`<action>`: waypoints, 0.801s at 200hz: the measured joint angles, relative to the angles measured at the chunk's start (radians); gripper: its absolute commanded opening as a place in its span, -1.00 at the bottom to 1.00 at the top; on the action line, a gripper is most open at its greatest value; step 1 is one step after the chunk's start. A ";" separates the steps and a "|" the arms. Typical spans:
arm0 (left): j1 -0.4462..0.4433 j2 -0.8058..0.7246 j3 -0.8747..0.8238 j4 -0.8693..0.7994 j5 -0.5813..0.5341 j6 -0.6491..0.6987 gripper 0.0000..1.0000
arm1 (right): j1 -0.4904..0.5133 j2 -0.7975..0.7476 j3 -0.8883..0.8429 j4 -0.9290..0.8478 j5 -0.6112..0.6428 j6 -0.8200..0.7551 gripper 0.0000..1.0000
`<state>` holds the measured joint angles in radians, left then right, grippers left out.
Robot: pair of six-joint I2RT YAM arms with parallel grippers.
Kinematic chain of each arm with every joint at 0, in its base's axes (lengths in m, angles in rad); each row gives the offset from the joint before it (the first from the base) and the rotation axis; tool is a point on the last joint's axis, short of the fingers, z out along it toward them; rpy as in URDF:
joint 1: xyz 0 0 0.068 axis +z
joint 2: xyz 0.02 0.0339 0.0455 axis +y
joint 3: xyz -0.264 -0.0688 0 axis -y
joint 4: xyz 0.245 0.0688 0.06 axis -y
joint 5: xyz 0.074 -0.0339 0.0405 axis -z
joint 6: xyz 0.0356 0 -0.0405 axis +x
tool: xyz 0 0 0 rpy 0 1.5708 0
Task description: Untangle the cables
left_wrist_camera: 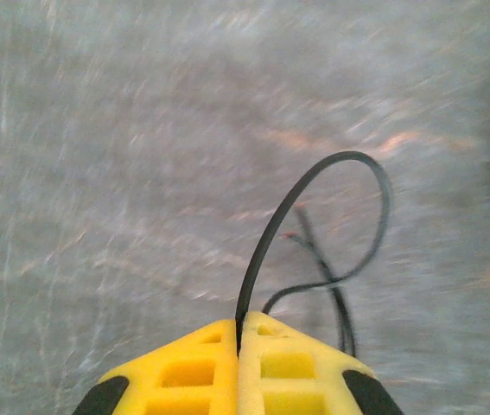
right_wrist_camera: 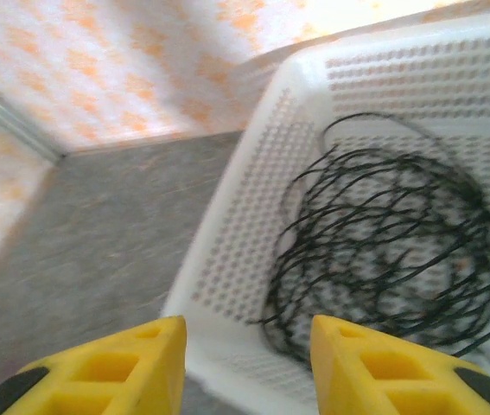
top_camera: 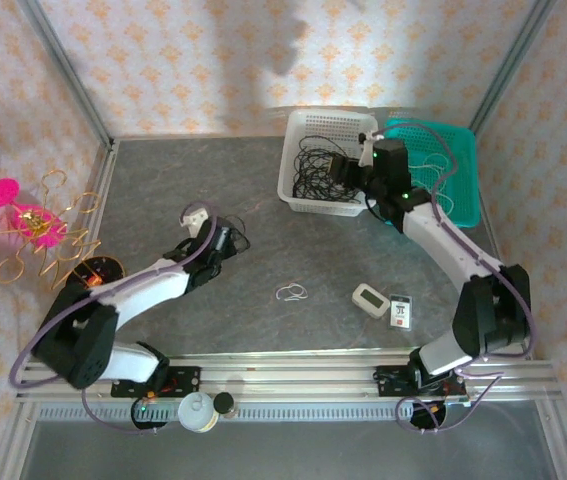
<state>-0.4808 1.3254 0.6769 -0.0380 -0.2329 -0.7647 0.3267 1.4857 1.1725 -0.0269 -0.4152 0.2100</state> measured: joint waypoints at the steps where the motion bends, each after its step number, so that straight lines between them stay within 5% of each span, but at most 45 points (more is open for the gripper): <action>1: 0.000 -0.005 0.000 0.002 0.000 0.004 -1.00 | 0.001 -0.002 -0.003 0.003 -0.005 0.004 -0.21; 42: -0.024 -0.209 0.000 0.055 0.026 0.193 -1.00 | 0.165 -0.040 -0.174 0.187 -0.161 0.134 0.12; 69: -0.045 -0.271 0.017 0.047 0.107 0.304 -1.00 | 0.306 -0.007 -0.198 0.256 -0.213 0.131 0.19; 99: -0.055 -0.300 0.057 0.019 0.175 0.362 -1.00 | 0.330 0.071 -0.180 0.359 -0.245 0.131 0.20; 160: -0.082 -0.349 0.075 -0.029 0.251 0.375 -1.00 | 0.349 0.210 -0.097 0.414 -0.047 0.182 0.11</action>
<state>-0.5632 0.9764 0.7521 -0.0673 0.0181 -0.3897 0.6754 1.6955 1.0756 0.3866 -0.4622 0.3920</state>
